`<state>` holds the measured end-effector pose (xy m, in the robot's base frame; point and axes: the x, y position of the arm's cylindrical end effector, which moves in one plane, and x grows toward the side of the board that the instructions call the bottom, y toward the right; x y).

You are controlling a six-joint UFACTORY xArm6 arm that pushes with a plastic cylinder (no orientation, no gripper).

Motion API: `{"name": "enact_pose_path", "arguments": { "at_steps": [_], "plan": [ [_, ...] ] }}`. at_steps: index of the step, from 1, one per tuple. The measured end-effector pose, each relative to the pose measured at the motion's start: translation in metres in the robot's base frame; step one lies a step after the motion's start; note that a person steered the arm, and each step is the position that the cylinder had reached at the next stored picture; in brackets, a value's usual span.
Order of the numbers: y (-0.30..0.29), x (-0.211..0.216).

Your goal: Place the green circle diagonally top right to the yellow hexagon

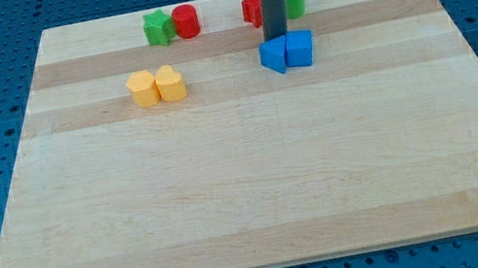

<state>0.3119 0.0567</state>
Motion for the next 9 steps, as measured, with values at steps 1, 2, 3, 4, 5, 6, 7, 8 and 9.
{"name": "enact_pose_path", "arguments": {
  "at_steps": [1,2,3,4,5,6,7,8,9],
  "plan": [
    [0.000,-0.007],
    [0.017,-0.007],
    [0.046,-0.007],
    [0.073,-0.018],
    [0.079,-0.033],
    [0.079,-0.042],
    [0.079,-0.051],
    [0.079,-0.060],
    [0.079,-0.063]
  ]
}}
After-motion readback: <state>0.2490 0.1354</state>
